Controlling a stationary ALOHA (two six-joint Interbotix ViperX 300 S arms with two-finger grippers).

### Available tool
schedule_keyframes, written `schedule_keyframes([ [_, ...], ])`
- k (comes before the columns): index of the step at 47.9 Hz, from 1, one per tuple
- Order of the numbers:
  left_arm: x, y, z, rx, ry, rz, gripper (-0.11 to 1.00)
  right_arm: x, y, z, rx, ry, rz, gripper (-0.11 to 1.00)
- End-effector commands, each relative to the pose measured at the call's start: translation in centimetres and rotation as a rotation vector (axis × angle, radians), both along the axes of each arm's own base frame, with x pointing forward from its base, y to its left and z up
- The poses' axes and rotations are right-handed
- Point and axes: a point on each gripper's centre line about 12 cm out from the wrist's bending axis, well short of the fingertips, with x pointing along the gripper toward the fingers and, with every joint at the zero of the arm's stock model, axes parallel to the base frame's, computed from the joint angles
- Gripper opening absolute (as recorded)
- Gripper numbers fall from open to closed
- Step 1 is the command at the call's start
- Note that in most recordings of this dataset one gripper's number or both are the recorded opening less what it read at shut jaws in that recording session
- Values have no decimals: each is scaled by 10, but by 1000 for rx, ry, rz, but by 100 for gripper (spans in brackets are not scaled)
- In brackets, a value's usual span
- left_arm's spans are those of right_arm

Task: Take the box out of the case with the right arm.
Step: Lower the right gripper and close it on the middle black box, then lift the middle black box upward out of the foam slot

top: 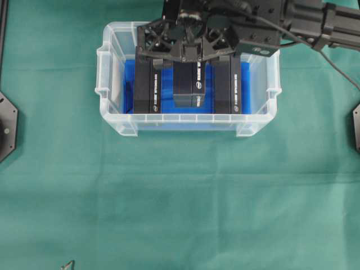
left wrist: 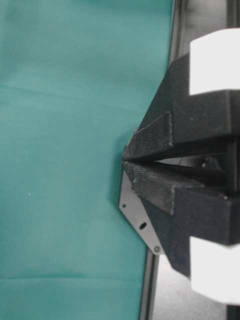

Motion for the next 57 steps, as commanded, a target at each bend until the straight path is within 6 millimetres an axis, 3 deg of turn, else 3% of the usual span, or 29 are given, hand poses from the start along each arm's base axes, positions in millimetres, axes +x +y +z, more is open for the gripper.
schedule_keyframes([
  [1, 1, 1, 8, 2, -26, 4, 0, -14, 2, 50, -19, -98, -5, 65],
  [13, 1, 1, 8, 2, -25, 4, 0, -26, 3, 81, -39, -92, -19, 65],
  [57, 1, 1, 7, 2, -23, 4, 0, -26, 5, 79, -37, -80, -27, 65],
])
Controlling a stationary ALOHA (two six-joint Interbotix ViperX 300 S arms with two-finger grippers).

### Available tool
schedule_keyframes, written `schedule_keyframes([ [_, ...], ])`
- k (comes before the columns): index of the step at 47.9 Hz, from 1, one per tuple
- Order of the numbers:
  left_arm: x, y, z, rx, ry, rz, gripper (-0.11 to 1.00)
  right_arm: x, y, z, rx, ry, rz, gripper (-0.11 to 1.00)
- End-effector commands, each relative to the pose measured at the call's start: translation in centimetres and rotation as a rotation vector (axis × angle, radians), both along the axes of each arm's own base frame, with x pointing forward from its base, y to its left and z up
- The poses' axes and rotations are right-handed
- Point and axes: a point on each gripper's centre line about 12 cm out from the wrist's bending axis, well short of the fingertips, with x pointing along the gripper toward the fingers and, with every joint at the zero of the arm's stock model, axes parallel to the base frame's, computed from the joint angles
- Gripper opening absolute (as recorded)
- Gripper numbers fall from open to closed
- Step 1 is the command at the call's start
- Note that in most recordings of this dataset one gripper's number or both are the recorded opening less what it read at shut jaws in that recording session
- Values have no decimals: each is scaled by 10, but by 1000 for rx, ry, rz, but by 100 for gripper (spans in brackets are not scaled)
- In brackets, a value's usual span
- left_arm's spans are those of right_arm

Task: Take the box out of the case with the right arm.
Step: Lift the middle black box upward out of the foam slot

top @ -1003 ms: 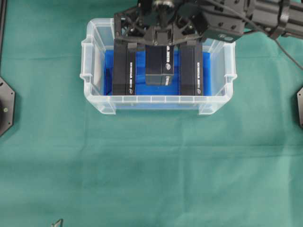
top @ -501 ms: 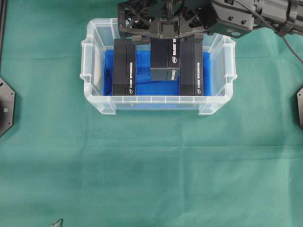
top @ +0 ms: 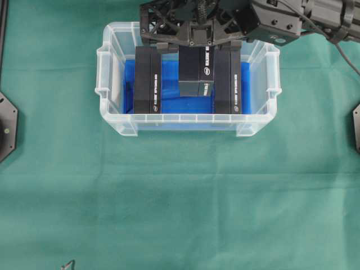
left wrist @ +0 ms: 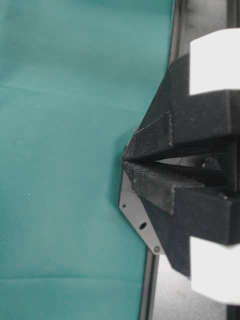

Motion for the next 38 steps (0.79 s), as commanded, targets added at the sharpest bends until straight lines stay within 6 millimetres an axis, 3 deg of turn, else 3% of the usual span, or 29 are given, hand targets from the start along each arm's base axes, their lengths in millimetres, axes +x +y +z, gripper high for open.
schedule_keyframes([
  [1, 1, 1, 8, 2, -25, 4, 0, -14, 2, 33, -14, -82, -6, 65],
  [30, 1, 1, 8, 2, -25, 4, 0, -14, 5, 33, -13, -78, -5, 65],
  [38, 1, 1, 8, 2, -26, 4, 0, -13, 15, 33, -9, -77, 6, 65],
])
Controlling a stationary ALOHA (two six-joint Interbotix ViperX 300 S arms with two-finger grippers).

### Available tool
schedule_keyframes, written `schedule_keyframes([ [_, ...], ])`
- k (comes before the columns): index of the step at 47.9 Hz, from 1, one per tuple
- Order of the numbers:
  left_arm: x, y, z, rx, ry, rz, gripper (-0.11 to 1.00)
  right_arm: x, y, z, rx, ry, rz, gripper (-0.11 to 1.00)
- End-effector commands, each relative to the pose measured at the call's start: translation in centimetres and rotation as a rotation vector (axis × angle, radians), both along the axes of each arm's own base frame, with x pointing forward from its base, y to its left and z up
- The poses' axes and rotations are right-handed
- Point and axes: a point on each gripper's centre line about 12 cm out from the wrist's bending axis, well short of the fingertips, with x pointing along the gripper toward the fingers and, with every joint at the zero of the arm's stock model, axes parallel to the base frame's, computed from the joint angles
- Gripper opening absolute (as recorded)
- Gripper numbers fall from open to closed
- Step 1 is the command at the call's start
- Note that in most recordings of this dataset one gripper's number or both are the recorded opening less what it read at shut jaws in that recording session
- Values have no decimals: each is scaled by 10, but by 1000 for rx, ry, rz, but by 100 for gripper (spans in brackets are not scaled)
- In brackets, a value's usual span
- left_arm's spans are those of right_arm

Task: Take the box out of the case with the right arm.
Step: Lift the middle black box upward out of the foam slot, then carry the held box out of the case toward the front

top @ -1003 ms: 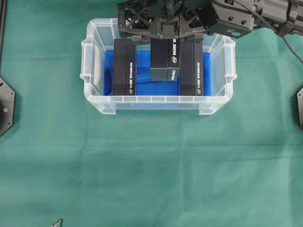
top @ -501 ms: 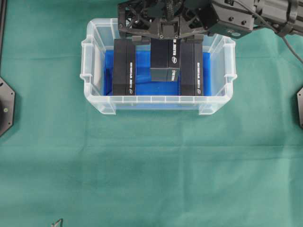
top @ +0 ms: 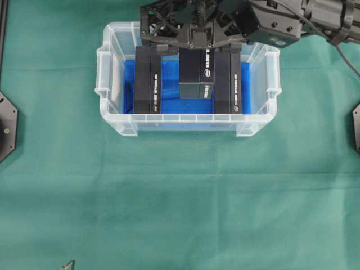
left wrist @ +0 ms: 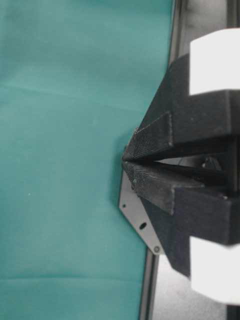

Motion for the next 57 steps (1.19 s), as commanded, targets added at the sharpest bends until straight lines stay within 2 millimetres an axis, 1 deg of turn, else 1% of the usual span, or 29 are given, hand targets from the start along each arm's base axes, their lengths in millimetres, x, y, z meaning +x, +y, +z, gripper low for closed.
schedule_keyframes([
  [1, 2, 1, 7, 2, -23, 4, 0, -13, 10, 33, -12, -80, 9, 65],
  [4, 2, 1, 7, 2, -23, 4, 0, -12, 18, 33, -10, -83, 11, 65],
  [12, 2, 1, 7, 2, -22, 4, 0, -9, 47, 33, 1, -92, 4, 65],
  [25, 2, 1, 7, 2, -22, 4, 0, -9, 109, 32, 11, -108, 0, 65],
  [28, 2, 1, 7, 2, -22, 4, 0, -10, 126, 32, 17, -112, 9, 65],
  [35, 2, 1, 7, 2, -22, 4, 0, -14, 156, 31, 23, -121, 22, 65],
  [40, 2, 1, 7, 2, -22, 4, 0, -15, 173, 31, 32, -139, 37, 65],
  [43, 2, 1, 6, 2, -19, 4, 0, -15, 179, 31, 36, -146, 42, 65],
  [47, 2, 1, 6, 2, -20, 4, 0, -16, 181, 31, 35, -144, 48, 65],
  [57, 1, 1, 7, 1, -23, 6, 0, -14, 177, 29, 6, -142, 39, 65],
])
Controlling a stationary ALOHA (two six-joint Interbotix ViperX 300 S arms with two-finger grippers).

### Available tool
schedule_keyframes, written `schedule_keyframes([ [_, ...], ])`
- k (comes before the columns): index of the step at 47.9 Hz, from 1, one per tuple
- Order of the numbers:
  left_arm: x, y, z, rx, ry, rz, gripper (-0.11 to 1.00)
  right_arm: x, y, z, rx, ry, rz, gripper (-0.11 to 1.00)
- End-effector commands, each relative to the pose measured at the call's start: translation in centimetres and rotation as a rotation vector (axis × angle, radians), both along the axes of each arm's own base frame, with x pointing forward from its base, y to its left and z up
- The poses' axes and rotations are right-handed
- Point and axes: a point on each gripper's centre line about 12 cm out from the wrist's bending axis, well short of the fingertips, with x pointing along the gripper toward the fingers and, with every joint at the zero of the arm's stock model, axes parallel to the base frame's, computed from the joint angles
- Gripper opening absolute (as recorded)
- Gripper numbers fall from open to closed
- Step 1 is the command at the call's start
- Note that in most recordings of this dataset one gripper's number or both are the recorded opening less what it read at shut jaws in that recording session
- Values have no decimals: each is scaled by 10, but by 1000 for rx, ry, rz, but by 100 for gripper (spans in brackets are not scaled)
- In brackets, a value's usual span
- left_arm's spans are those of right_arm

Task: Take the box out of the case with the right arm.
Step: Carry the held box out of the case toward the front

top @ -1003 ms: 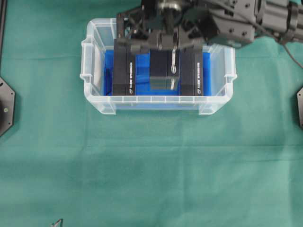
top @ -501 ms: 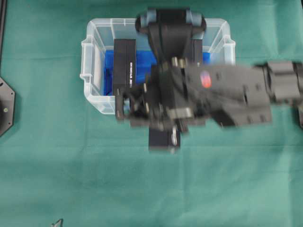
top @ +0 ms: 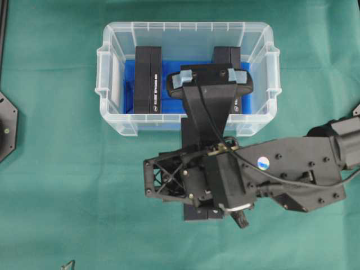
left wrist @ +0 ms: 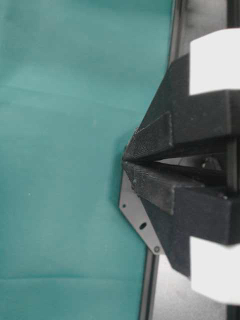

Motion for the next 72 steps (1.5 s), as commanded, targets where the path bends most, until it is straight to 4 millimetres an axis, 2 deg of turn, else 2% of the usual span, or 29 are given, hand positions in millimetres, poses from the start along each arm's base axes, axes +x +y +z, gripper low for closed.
schedule_keyframes([
  [1, 1, 1, 7, 1, -23, 6, 0, -9, -5, 27, 6, -73, -5, 65],
  [18, 2, 1, 6, 2, -19, 4, 0, 8, 0, -3, -3, -33, -4, 65],
  [35, 1, 1, 6, 2, -20, 4, 0, 26, 11, -51, 40, -5, 16, 65],
  [49, 1, 1, 3, 2, -15, 4, 0, 25, 12, -100, 29, 56, 24, 65],
  [63, 1, 1, 2, 2, -12, 4, 0, 27, 12, -155, 40, 24, 41, 65],
  [68, 1, 1, 1, 3, -11, 4, 0, 24, 10, -165, 39, 30, 19, 65],
  [72, 1, 1, 1, 3, -11, 4, 0, 23, 10, -166, 42, 33, 5, 65],
])
